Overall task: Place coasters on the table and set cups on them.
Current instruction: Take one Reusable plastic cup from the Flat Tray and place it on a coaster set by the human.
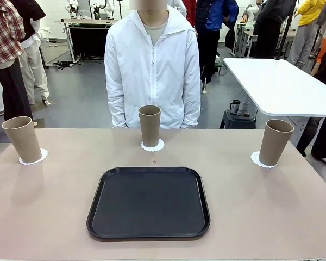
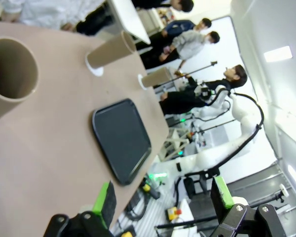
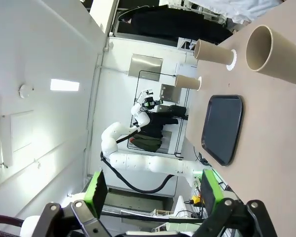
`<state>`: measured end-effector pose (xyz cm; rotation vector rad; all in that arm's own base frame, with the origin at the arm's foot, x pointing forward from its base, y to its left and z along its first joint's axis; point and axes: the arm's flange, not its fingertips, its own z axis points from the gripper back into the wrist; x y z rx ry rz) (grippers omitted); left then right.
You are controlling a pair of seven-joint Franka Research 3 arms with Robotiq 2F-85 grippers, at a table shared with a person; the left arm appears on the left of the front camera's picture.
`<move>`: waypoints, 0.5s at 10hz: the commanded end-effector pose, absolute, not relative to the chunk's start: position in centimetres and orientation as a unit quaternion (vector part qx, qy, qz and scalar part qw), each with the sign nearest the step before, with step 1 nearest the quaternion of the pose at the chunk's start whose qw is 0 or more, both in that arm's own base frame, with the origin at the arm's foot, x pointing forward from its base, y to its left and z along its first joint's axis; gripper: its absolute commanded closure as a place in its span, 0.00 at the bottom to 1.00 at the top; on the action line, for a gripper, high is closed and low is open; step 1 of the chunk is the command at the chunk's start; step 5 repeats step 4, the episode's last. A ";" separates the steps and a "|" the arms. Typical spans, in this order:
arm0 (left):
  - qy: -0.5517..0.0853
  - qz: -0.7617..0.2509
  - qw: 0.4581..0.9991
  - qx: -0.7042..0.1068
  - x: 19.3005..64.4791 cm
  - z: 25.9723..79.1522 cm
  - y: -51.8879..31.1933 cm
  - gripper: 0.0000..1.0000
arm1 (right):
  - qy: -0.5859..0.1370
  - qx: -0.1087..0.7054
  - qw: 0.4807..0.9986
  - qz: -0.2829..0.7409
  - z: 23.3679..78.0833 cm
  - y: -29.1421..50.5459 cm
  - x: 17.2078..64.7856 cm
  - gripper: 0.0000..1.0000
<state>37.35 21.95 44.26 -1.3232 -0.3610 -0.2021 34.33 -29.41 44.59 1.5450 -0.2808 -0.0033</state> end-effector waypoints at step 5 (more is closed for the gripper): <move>-0.167 -0.089 0.769 -0.610 37.2 44.4 22.0 0.00 | -0.122 0.699 0.705 -0.005 44.7 -29.5 34.0 0.00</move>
